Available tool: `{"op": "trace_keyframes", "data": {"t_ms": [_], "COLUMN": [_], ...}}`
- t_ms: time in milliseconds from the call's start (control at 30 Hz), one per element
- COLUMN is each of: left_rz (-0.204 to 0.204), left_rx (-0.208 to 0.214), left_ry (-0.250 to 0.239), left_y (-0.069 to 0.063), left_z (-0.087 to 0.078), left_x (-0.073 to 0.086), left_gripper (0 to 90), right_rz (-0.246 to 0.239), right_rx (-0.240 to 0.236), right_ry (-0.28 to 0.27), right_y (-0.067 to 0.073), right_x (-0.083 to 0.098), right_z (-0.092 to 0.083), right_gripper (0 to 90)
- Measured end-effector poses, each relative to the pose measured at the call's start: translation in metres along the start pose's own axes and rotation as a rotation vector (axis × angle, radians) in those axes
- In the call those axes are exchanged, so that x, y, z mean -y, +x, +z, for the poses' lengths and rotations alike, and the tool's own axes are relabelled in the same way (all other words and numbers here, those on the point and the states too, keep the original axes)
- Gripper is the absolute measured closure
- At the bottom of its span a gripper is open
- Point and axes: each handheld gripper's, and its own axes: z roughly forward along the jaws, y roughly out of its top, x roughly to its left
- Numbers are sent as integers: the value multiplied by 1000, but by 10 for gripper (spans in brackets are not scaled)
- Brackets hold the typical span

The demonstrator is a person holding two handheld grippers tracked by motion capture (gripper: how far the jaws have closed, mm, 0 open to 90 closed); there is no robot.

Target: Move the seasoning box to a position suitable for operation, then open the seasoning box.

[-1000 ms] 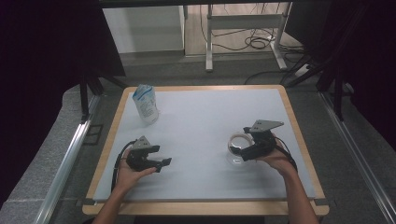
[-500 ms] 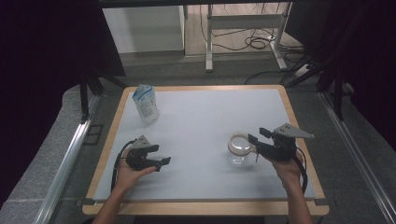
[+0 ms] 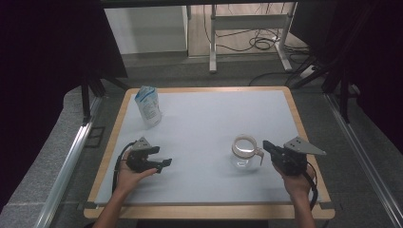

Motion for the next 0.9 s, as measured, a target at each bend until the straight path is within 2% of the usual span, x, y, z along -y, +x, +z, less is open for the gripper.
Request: {"op": "trace_keyframes", "data": {"t_ms": [167,267,500,900], "left_rz": [4,14,26,24], "left_rx": [-4,13,48,52], "left_ry": [-10,-10,3,25], "left_y": [-3,-6,-15,-15], "left_z": [1,4,12,18], "left_x": [-1,-1,-2,0], "left_gripper": [236,259,305,288], "right_rz": [-10,-29,-47,-58], "right_rx": [3,20,31,34], "right_ry": [13,34,36,53], "right_y": [2,4,9,10], "right_x": [2,4,4,7], "right_z": [0,4,5,9], "right_gripper": [900,900,900,900]}}
